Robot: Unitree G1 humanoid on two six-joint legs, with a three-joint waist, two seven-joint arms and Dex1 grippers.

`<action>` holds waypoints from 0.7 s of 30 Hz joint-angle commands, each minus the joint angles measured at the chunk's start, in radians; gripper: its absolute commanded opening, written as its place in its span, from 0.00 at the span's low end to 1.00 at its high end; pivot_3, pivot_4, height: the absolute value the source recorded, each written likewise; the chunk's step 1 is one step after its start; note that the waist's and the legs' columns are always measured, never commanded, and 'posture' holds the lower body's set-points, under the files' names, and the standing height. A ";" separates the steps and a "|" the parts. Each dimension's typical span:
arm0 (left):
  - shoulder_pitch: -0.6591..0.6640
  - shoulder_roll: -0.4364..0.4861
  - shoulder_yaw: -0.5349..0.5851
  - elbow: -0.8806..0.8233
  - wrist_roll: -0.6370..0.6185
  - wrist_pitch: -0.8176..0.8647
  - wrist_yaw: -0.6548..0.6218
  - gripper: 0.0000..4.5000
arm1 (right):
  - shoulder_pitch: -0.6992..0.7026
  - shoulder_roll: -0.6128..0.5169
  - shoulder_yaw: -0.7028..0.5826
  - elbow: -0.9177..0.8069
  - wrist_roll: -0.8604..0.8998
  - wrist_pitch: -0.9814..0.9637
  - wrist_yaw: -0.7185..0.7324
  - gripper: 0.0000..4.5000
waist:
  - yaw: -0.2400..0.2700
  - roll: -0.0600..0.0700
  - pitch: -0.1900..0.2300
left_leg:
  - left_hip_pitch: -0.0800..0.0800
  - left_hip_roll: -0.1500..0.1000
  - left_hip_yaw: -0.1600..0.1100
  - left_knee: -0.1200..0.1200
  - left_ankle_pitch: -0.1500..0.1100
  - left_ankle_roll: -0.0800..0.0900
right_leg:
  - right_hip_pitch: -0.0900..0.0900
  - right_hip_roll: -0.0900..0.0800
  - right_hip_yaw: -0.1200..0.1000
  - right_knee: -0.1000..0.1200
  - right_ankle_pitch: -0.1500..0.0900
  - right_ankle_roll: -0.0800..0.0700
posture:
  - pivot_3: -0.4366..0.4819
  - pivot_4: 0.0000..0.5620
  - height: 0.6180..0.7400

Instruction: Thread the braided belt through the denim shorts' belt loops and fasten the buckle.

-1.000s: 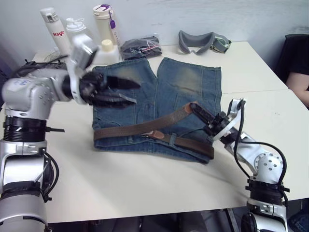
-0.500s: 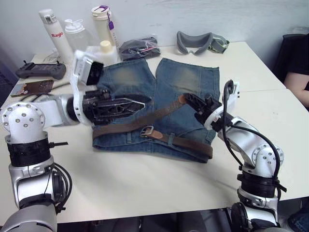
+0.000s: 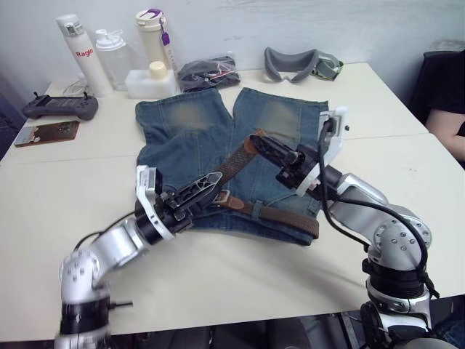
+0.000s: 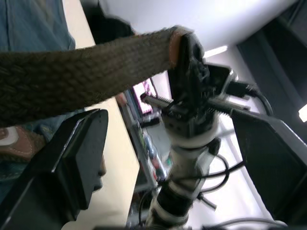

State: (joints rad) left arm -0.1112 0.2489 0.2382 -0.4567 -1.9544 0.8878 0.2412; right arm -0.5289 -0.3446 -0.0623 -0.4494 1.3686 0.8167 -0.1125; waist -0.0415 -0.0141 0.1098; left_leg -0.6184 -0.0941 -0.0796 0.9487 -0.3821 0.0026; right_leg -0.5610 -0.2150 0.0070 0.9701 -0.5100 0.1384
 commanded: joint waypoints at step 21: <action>0.116 -0.381 -0.207 -0.265 -0.018 -0.485 0.394 0.99 | -0.055 0.093 0.003 0.022 0.092 0.006 0.040 0.00 | 0.040 0.002 -0.002 | -0.007 0.002 0.009 0.018 -0.012 0.013 | -0.003 -0.001 -0.001 0.001 -0.003 -0.005 | 0.48 0.27 0.07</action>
State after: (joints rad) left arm 0.0096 -0.0777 0.0175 -0.7212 -1.9609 0.3927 0.6634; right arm -0.5801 -0.2610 -0.0344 -0.4152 1.4071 0.8300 -0.0653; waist -0.0013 -0.0123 0.1080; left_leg -0.6259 -0.0923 -0.0708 0.9664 -0.3938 0.0161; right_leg -0.5641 -0.2163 0.0061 0.9706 -0.5127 0.1334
